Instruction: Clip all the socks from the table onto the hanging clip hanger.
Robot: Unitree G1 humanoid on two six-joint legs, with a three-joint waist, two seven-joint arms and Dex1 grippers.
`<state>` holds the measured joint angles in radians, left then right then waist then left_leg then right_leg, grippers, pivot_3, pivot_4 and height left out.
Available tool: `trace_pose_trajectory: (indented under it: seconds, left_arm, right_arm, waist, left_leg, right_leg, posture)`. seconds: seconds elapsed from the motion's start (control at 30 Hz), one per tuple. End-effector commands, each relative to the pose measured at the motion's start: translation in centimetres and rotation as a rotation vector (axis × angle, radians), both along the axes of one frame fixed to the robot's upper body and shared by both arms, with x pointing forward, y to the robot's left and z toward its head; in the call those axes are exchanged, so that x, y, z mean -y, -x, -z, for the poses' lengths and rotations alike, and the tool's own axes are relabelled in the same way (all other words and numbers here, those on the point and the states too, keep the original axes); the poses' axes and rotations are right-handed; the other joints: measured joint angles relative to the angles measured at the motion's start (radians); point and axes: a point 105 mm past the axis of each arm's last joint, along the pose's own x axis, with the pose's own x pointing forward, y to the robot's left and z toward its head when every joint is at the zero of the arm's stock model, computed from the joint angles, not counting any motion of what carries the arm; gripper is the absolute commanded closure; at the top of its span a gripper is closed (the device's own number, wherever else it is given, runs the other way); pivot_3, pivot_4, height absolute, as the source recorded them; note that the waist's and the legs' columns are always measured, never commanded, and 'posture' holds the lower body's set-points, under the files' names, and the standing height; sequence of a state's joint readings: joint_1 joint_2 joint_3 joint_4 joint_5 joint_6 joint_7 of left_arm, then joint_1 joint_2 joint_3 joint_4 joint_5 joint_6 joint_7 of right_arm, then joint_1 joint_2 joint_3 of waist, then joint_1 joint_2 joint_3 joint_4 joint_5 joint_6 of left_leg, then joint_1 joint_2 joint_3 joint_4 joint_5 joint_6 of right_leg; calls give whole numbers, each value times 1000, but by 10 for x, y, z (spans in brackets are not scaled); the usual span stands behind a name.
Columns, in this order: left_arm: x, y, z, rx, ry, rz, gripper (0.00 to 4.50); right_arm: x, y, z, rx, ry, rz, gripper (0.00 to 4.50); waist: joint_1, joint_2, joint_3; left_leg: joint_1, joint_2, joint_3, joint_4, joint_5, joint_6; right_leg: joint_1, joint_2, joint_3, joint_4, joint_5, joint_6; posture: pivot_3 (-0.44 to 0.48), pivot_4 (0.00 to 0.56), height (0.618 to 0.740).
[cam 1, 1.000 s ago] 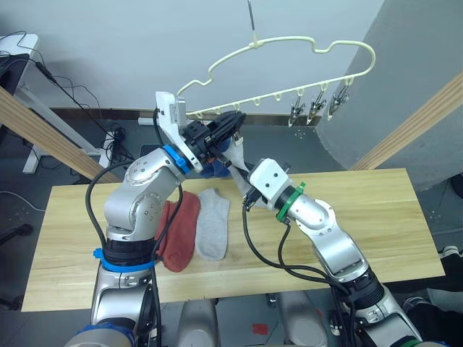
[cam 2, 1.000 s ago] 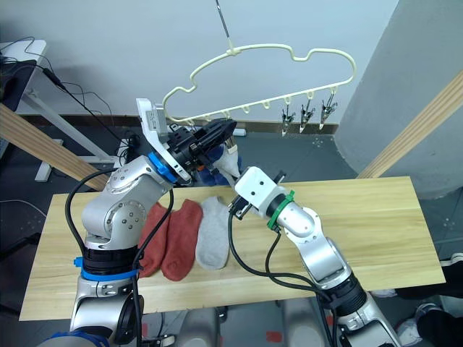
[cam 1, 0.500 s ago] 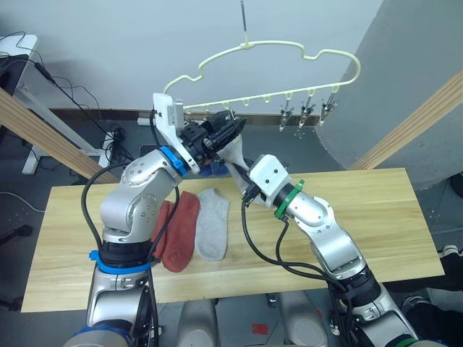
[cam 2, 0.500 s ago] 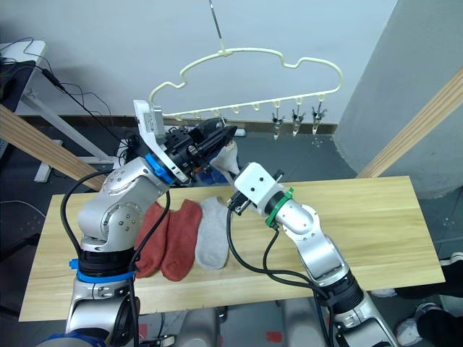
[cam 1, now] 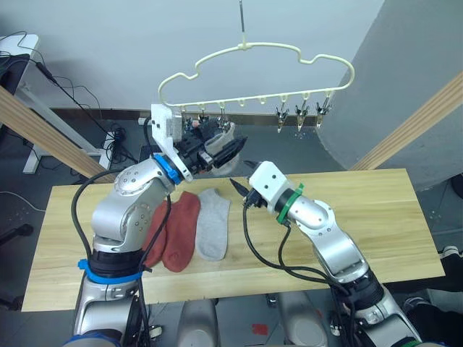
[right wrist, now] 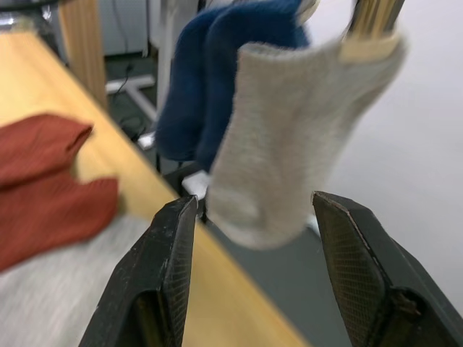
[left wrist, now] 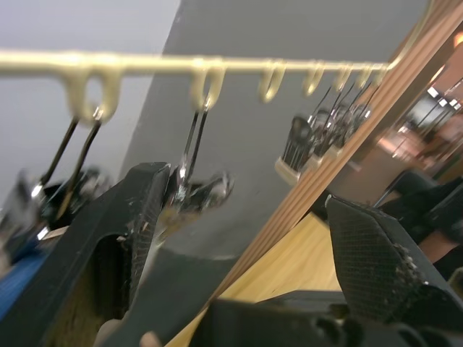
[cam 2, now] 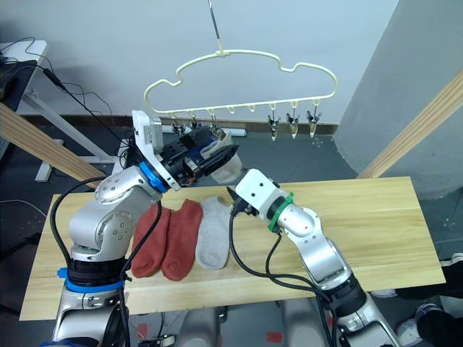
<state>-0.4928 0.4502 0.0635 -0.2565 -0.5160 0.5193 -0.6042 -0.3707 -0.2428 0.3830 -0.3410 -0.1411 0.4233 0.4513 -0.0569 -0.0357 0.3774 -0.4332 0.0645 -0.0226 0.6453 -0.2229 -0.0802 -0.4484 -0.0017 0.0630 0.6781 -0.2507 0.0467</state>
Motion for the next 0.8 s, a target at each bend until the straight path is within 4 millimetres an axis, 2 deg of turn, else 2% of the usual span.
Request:
trace_pose_trajectory:
  seconds: [0.03,0.17,0.33,0.47,0.53,0.63,0.73,0.8]
  left_arm:
    - [-10,9,-5,67,-60,5,577]
    - [-24,22,6,54,-183,91,577]
    - [-21,46,13,112,-335,290,577]
    - [-18,50,12,140,-358,342,577]
    - [-14,42,3,159,-312,304,577]
    - [-8,36,-4,178,-279,282,543]
    - [-5,35,-5,180,-270,278,543]
    - [-4,34,-5,182,-272,279,543]
  right_arm:
    - [15,16,-18,15,-36,9,1895]
    - [39,28,-36,15,-106,65,1895]
    - [59,31,-67,46,-206,121,1895]
    - [69,25,-81,47,-262,173,1895]
    - [72,15,-91,47,-308,210,1895]
    - [70,7,-94,35,-321,229,2806]
    - [66,2,-96,32,-318,227,3942]
    - [61,-2,-100,33,-326,230,3942]
  waist:
    - [1,0,0]
    - [-1,0,0]
    - [0,0,0]
    - [0,0,0]
    - [0,0,0]
    - [0,0,0]
    - [0,0,0]
    - [-2,0,0]
  left_leg:
    - [0,0,0,0,0,0]
    - [0,0,0,0,0,0]
    - [0,0,0,0,0,0]
    - [0,0,1,0,0,0]
    - [0,0,1,0,0,0]
    - [0,0,1,0,0,0]
    - [0,0,1,0,0,0]
    - [-1,0,1,0,0,0]
  right_leg:
    - [0,0,0,0,0,0]
    - [0,0,0,1,-2,3]
    - [-1,0,0,2,-3,4]
    - [-1,0,0,1,-3,4]
    - [-1,0,0,1,-3,4]
    - [-2,0,1,1,-2,4]
    - [-2,0,1,1,-1,2]
    - [-2,0,1,1,0,0]
  posture:
    - [-94,373,740]
    - [-87,375,740]
    - [-82,376,740]
    - [-84,377,740]
    - [-92,375,740]
    - [-91,373,740]
    - [-90,371,740]
    - [-90,369,740]
